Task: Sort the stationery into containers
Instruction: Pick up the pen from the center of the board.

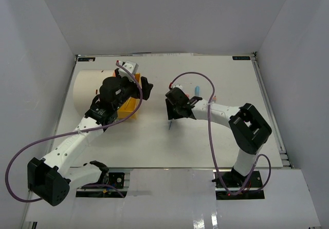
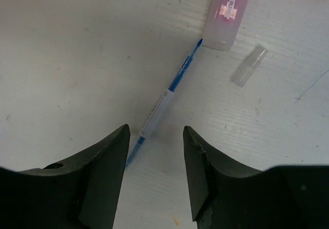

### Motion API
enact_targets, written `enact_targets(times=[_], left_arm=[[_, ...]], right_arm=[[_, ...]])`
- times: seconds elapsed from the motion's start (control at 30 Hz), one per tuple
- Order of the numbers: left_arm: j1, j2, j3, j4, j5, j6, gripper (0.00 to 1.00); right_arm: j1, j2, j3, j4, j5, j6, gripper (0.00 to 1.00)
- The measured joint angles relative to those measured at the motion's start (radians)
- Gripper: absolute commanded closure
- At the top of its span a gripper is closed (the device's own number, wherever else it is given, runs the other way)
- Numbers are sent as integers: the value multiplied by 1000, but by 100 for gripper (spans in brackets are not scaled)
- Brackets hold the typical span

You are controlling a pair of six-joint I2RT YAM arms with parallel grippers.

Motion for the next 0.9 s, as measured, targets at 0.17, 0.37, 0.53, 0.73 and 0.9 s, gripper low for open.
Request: enact_targets(times=[0.17,0.37,0.53,0.73,0.9], left_arm=[[0,-29,-13,32,-42,8,2],[0,-38,-13,56,-53,11,2],[0,-38,-14,58,-60,12,2],[0,-38,-14,59,-61,11,2],[0,-39,-14,56,-53,2,2]], right_arm=[[0,80,42,-35,19,24,54],[0,146,76,-48,29,49,65],[0,158,90,-51,43,61,80],[-1,157,90,-49,48,63,92],[3,108,41,-14,32,55,92]])
